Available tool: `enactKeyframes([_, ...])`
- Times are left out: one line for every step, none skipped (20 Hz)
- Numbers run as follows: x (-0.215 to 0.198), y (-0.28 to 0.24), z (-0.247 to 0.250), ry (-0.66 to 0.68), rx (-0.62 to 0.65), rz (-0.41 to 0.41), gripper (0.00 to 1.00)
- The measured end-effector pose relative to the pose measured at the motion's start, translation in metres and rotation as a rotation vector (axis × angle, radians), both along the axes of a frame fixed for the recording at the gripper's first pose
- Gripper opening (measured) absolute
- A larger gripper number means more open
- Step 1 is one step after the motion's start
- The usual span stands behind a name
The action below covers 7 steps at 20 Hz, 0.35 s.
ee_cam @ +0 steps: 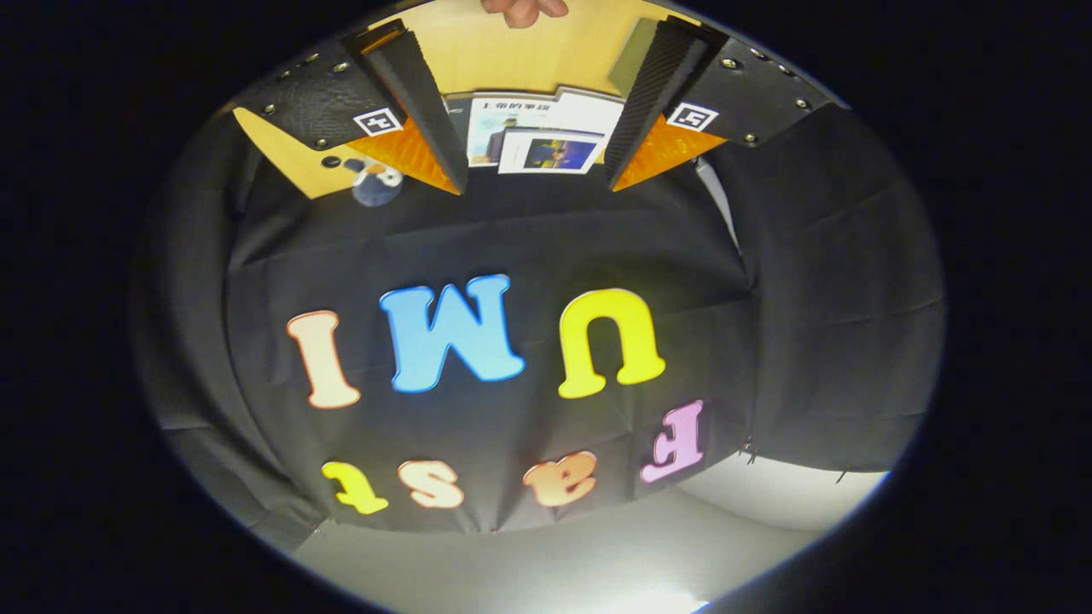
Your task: Open the storage box then place both shoes into the box .Put the left shoe in first, then the right shoe, with the right side of both shoes facing outward in a uniform manner.
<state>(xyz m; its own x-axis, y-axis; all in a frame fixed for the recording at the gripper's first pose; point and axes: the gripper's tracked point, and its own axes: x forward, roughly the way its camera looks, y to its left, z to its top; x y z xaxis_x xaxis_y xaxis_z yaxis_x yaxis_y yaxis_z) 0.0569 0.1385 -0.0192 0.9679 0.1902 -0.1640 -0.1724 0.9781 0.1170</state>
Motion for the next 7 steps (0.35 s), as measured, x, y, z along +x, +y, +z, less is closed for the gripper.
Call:
enactKeyframes([-0.002, -0.014, -0.002, -0.019, -0.006, -0.019, 0.97])
enactKeyframes([-0.003, -0.026, -0.004, -0.029, -0.013, -0.035, 0.97])
enactKeyframes([-0.003, -0.037, -0.005, -0.032, -0.016, -0.048, 0.97])
enactKeyframes([-0.004, -0.046, -0.008, -0.030, -0.013, -0.056, 0.97])
enactKeyframes([-0.003, -0.055, -0.010, -0.032, -0.004, -0.059, 0.97])
enactKeyframes([-0.001, -0.066, -0.014, -0.034, 0.000, -0.063, 0.97])
enactKeyframes([0.002, -0.074, -0.015, -0.036, 0.002, -0.067, 0.97])
